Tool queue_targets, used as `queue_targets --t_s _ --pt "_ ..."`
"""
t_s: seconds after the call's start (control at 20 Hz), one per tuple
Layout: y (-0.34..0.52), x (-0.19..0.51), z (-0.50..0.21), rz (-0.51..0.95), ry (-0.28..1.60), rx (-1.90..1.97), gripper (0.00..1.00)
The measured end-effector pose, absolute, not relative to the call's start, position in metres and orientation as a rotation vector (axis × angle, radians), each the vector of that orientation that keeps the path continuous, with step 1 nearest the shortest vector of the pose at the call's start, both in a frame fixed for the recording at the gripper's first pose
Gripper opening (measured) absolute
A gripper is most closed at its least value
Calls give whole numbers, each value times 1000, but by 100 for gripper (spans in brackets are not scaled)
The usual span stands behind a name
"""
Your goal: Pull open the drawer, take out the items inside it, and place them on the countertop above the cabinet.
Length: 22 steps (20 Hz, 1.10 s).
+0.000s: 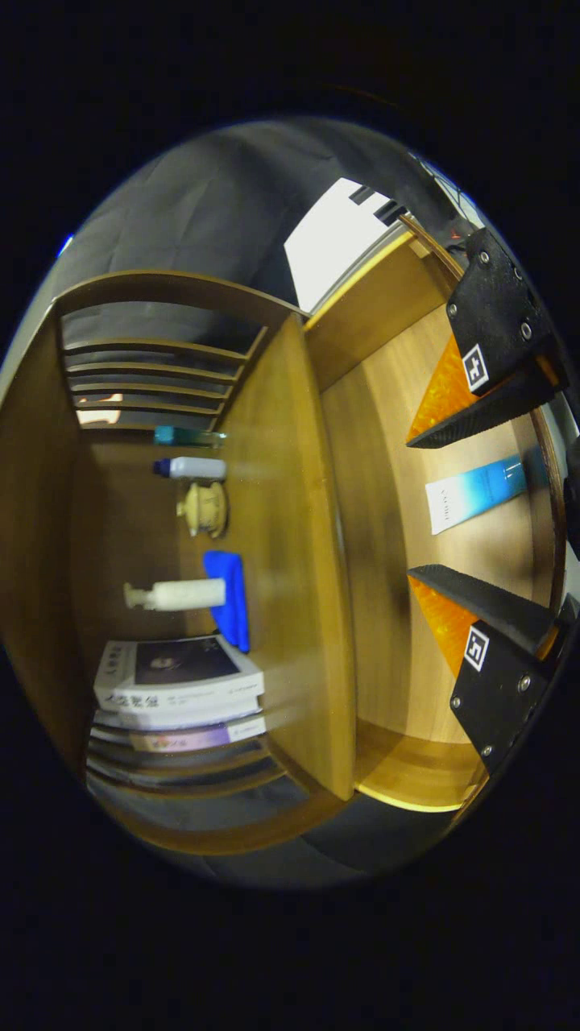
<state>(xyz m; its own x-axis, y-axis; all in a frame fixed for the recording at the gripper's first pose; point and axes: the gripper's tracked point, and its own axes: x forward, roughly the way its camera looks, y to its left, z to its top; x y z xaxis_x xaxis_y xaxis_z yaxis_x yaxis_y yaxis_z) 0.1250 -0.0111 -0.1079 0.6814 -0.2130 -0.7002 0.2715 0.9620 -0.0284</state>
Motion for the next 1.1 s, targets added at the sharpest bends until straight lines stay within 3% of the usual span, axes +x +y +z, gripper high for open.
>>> queue_targets --t_s 0.65,1.1 --pt "-17 121 -176 -272 1128 154 90" --pt "-17 106 -195 -275 1263 248 88"
